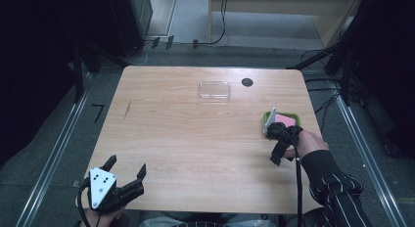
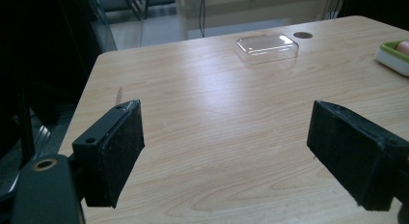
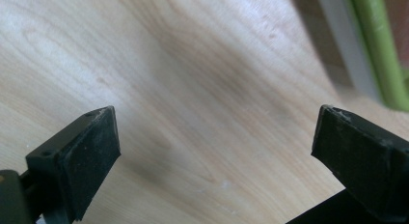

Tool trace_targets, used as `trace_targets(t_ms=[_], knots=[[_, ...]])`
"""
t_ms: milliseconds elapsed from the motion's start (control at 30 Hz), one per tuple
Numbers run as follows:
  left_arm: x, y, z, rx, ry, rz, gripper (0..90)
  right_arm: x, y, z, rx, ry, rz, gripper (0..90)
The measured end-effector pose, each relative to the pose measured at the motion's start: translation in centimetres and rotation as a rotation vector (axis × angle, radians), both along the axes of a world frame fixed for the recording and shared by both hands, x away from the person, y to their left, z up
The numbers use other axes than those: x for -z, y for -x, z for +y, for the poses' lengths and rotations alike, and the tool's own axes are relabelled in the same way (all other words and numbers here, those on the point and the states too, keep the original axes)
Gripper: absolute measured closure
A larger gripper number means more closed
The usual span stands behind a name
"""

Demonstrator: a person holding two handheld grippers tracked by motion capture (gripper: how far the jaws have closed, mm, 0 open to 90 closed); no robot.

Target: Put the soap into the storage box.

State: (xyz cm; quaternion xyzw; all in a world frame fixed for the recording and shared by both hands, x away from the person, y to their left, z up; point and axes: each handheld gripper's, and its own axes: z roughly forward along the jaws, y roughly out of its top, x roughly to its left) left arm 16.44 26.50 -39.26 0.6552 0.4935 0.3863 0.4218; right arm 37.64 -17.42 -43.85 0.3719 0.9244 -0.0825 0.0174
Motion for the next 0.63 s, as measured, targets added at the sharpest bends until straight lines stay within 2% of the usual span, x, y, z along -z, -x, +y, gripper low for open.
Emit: trace_targets(t_ms=[400, 633], knots=[[0.0, -0.3, -0.1, 0.011, -0.005, 0.003, 13.3, 0.5, 2.4, -0.4, 0.002, 0.000, 0.003, 3.2], [0.0, -0.3, -0.1, 0.009, -0.004, 0.004, 13.4, 1.0, 2.9, -1.0, -0.008, 0.005, 0.015, 3.2]])
